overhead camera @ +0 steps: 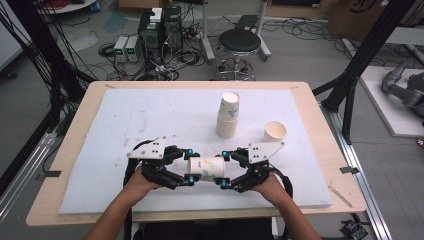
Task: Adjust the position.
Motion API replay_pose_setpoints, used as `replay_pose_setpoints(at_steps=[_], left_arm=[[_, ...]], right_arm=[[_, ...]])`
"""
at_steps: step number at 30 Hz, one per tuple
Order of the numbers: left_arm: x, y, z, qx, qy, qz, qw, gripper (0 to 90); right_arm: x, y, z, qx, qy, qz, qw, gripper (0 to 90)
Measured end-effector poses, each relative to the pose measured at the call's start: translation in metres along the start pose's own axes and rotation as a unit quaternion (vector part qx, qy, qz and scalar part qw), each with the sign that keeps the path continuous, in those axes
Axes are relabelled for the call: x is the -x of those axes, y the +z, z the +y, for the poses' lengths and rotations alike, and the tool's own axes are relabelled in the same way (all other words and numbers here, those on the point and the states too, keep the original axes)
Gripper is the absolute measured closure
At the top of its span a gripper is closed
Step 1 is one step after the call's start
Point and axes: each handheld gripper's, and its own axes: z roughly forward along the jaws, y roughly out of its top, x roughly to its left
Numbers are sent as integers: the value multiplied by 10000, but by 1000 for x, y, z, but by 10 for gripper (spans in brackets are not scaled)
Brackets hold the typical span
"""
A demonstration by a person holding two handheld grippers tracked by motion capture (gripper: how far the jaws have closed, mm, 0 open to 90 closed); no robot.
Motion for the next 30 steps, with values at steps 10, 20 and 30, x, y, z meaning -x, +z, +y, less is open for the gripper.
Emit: replay_pose_setpoints(at_steps=[10,20,30], left_arm=[[2,2,-3,-161,19,81,9998,363],[8,-4,5,-1016,171,623,9927,156],[7,-5,11,-1538,353,774,9844,160]], right_arm=[[0,-2,3,-82,75,30,9999,343],[2,-2,24,-894,146,-62,9959,342],[4,11,36,-1463,10,-121,9892,343]])
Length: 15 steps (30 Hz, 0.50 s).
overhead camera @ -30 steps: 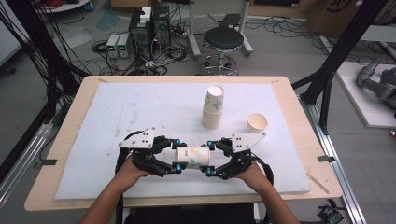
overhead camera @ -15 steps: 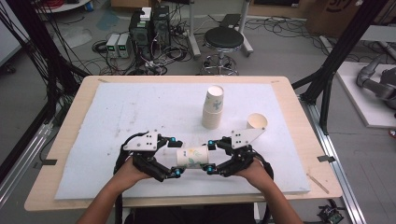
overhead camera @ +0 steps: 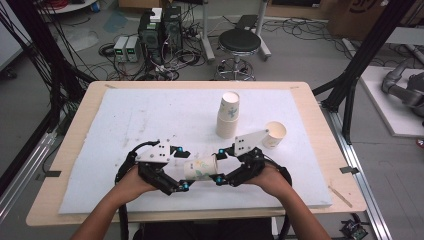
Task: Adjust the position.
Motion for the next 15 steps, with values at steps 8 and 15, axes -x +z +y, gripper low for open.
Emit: replay_pose_setpoints(at_steps=[8,15], left_arm=[[-2,4,3,-512,145,23,9986,173],[0,9,5,-805,271,38,9964,186]], right_arm=[[-2,10,14,-671,-269,-214,9972,343],[-2,15,24,-1105,-398,-287,9927,343]])
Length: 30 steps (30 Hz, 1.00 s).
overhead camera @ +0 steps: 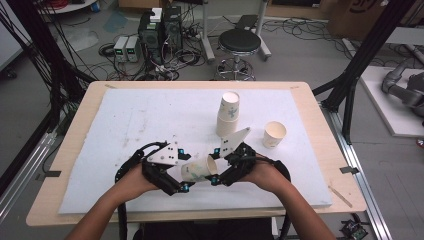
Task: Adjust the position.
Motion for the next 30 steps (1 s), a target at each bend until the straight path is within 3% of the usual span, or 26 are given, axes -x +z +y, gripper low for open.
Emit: replay_pose_setpoints(at_steps=[13,30], left_arm=[[0,5,1,-225,35,-10,9997,206],[-1,15,2,-534,-2,25,9986,265]], right_arm=[[0,6,18,-525,-255,-82,9983,343],[-4,18,33,-1057,-633,-153,9923,343]])
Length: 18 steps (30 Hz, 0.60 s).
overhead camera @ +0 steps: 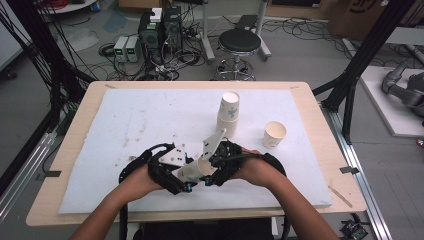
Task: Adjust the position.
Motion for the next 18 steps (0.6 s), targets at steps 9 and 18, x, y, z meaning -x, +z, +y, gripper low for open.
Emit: replay_pose_setpoints(at_steps=[9,18], left_arm=[[-1,5,0,-54,3,-87,9999,363],[-1,8,-2,36,-62,-173,9998,379]], right_arm=[[-1,2,0,-50,-113,-12,9999,343],[-1,1,0,-35,-82,59,9999,338]])
